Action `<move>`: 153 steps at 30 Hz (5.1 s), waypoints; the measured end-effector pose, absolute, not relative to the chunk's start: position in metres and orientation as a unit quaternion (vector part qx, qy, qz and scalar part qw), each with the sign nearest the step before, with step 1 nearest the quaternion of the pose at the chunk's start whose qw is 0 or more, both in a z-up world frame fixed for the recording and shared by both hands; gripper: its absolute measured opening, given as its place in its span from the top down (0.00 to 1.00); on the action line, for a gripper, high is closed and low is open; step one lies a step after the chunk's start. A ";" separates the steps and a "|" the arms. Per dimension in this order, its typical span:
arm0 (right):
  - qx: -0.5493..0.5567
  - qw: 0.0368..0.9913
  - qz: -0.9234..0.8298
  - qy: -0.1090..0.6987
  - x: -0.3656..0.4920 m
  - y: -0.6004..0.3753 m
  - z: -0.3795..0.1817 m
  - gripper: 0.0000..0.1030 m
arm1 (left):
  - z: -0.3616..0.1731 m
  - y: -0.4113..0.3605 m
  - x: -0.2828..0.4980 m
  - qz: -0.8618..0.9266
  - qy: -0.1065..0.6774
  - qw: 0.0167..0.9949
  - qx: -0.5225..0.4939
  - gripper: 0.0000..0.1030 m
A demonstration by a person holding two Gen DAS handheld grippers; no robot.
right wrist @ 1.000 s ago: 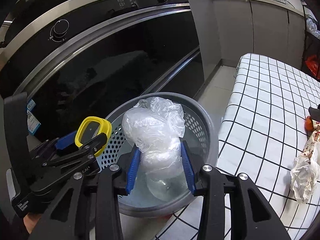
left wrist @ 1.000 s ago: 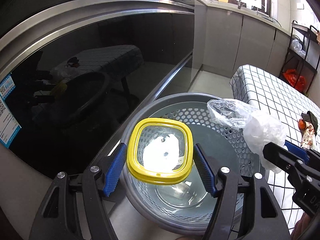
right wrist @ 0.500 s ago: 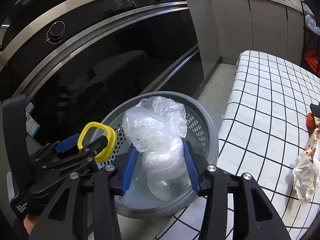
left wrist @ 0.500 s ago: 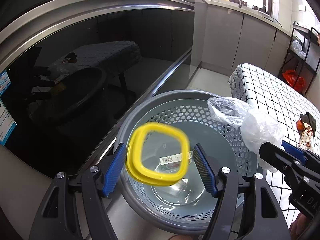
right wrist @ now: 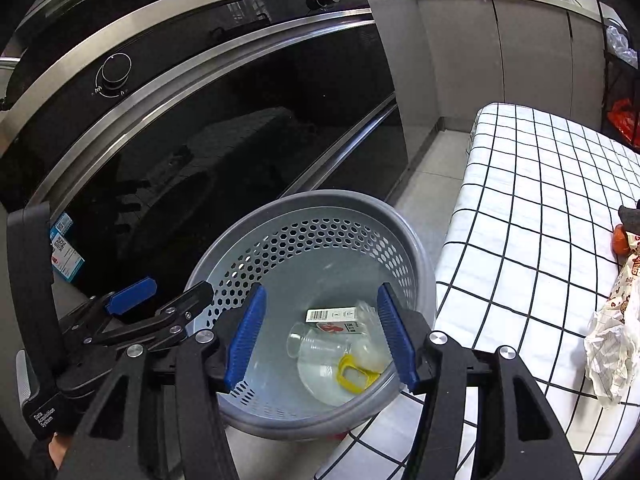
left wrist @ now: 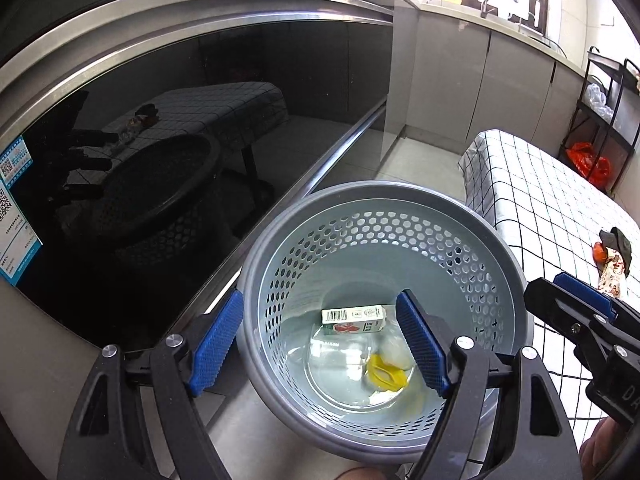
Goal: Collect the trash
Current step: 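Move both tools away from the wastebasket back toward the table, then grasp the white tissue with the right tool while the left tool grasps the crumpled foil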
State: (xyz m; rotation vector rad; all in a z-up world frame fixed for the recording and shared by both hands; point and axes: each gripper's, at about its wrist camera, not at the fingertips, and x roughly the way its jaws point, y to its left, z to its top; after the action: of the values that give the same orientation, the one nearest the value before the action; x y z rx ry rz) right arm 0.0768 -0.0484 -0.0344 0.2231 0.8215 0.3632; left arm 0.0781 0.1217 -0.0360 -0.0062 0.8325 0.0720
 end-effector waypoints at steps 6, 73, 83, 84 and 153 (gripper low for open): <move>0.109 0.895 0.176 0.395 0.075 -0.051 -0.034 0.46 | -0.034 0.119 0.076 0.033 0.402 0.915 -0.001 0.25; 0.071 0.924 -0.038 0.375 0.026 -0.221 -0.061 0.37 | -0.044 -0.028 0.020 -0.079 0.391 0.917 0.006 0.15; 0.060 0.916 -0.043 0.395 0.042 -0.215 -0.072 0.55 | -0.051 -0.019 0.025 -0.077 0.397 0.914 -0.001 0.15; 0.066 0.915 -0.041 0.396 0.041 -0.217 -0.072 0.61 | -0.051 -0.019 0.025 -0.077 0.398 0.914 -0.001 0.15; 0.167 0.910 -0.092 0.368 -0.079 -0.351 -0.080 0.44 | -0.062 -0.123 0.000 -0.148 0.411 0.897 0.065 0.15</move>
State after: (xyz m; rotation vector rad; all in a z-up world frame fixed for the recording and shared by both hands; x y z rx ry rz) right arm -0.0791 -0.3515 -0.0804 0.3436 0.7580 -0.1900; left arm -0.0005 -0.1234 -0.0621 0.1353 0.8508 -0.3075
